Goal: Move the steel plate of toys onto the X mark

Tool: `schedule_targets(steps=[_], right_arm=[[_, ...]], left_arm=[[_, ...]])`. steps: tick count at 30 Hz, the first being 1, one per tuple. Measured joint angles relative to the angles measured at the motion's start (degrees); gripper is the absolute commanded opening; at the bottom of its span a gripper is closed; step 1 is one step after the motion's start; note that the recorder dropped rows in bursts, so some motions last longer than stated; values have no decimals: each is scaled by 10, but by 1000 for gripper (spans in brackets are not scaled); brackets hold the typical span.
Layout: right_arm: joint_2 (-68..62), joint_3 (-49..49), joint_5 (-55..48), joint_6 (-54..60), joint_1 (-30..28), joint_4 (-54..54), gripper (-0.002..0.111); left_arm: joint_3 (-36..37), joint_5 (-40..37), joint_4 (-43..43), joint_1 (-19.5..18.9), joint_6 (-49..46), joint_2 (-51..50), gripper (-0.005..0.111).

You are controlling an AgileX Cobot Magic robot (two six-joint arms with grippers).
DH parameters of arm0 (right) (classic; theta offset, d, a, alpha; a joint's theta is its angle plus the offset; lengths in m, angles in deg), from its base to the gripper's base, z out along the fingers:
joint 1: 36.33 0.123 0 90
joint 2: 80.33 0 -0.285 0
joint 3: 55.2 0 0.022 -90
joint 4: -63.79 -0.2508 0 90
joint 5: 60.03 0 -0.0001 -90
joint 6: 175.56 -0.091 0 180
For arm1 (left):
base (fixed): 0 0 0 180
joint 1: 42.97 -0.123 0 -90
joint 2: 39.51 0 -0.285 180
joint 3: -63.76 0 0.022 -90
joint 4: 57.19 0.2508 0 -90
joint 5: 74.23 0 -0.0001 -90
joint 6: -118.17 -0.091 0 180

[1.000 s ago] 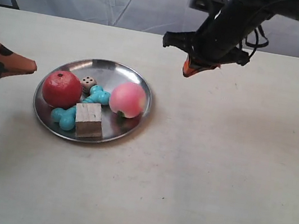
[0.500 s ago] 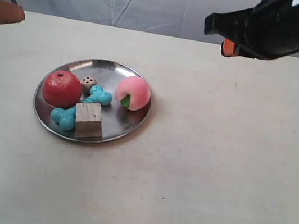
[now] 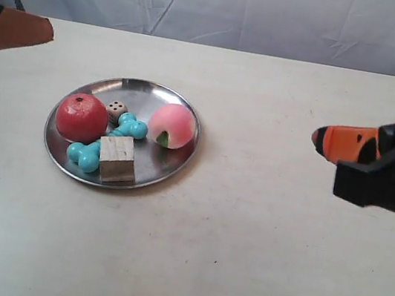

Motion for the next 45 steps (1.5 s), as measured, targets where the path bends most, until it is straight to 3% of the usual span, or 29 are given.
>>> schedule_targets(steps=[15,18,24,31,36,45], right_arm=[[122,-9,-51,-1,-11,-62,-1],[165,-10,-51,-2,-68,-100,-1],[286,-10,-48,-2,-233,-121,-1],[381,-20,-33,-2,-352,-123,-1],[439,-89,20,-2,-396,-127,-1],[453,-251,44,-2,-405,-127,-1]], left_arm=[[11,0,0,93,-8,19,0],[11,0,0,99,-9,19,0],[11,0,-4,101,-12,19,0],[11,0,-13,101,-17,19,0],[11,0,-13,101,-18,19,0],[11,0,-13,101,-18,19,0]])
